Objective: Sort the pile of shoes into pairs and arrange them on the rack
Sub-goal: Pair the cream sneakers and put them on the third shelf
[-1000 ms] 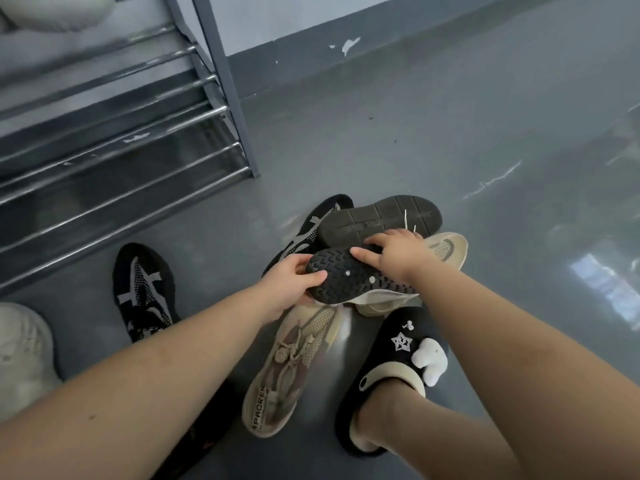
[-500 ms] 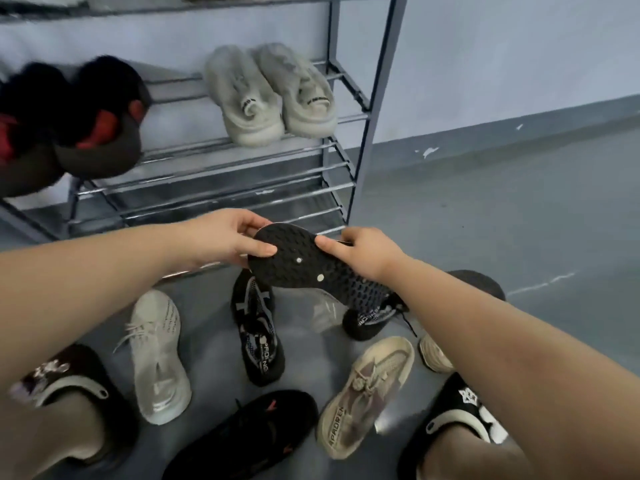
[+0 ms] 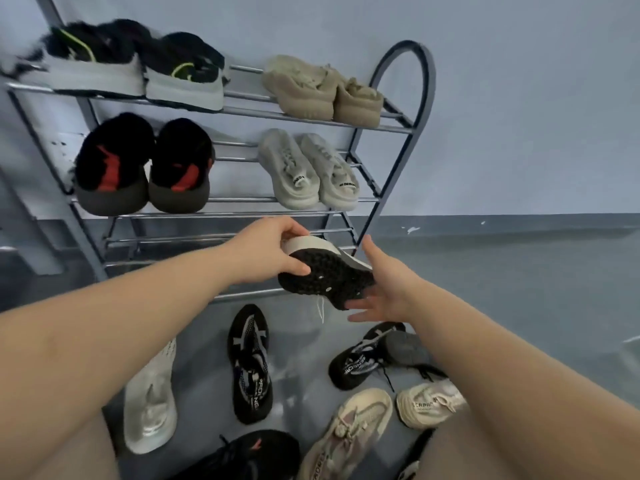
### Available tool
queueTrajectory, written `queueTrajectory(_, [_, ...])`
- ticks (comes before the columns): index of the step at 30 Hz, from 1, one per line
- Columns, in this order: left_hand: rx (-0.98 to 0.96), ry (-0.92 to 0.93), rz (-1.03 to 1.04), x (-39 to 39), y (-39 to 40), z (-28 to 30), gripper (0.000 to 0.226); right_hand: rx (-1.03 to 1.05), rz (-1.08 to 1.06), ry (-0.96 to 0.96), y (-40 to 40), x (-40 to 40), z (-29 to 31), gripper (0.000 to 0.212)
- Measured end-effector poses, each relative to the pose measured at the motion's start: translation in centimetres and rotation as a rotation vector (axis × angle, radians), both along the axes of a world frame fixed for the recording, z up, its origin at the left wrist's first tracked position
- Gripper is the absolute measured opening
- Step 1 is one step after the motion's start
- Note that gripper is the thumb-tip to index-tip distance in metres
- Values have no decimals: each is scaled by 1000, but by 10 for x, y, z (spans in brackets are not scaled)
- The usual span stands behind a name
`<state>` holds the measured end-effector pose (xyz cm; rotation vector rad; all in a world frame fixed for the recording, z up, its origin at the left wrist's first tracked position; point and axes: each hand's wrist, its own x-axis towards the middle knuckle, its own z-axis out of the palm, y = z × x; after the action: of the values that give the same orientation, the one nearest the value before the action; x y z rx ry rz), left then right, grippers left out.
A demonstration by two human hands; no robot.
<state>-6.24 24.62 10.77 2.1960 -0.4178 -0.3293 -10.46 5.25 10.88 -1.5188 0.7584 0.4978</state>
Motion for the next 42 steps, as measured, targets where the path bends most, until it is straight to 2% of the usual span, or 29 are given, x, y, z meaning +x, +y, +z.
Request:
queueTrajectory(1, [48, -77, -13, -7, -2, 2, 52, 143, -131, -16, 4, 1, -3, 72])
queueTrajectory(3, [153, -258, -67, -20, -4, 6, 53, 285, -282, -51, 14, 2, -5, 66])
queueTrajectory(6, [207, -460, -200, -34, -4, 6, 52, 314, -344, -112, 22, -1, -7, 38])
queueTrajectory(10, [221, -501, -324, -36, 0, -11, 57, 275, -316, -119, 22, -6, -8, 17])
queueTrajectory(12, [152, -431, -258, -34, 3, -18, 62, 255, -299, -132, 23, -5, -9, 13])
queueTrajectory(15, [-73, -240, 38, -30, 5, -23, 63, 244, -280, -151, 25, -3, -15, 6])
queueTrajectory(17, [-59, -98, 213, -22, 4, -32, 59, 217, -256, -169, 24, -1, -21, 32])
queueTrajectory(19, [-103, 251, 302, -16, 4, -43, 55, 229, -210, -196, 25, 0, -27, 51])
queueTrajectory(21, [-302, 696, 287, -20, 5, -48, 47, 246, -126, -206, 28, 0, -33, 55])
queueTrajectory(22, [-373, 823, 260, -23, 6, -49, 41, 248, -76, -206, 29, 0, -35, 54])
queueTrajectory(23, [-402, 865, 250, -24, 8, -50, 36, 252, -36, -205, 29, 0, -38, 52])
queueTrajectory(26, [-416, 829, 273, -24, 16, -58, 26, 285, 22, -187, 27, 2, -46, 50])
queueTrajectory(32, [-361, 825, 169, -31, 30, -70, 8, 253, 194, -72, 28, 5, -58, 46])
queueTrajectory(36, [-331, 807, 192, -32, 40, -74, 14, 235, 287, -12, 37, 10, -66, 37])
queueTrajectory(39, [-306, 794, 226, -33, 43, -70, 8, 190, 339, 17, 40, 22, -67, 31])
queueTrajectory(42, [-329, 836, 258, -28, 47, -65, 23, 186, 389, 71, 39, 33, -64, 16])
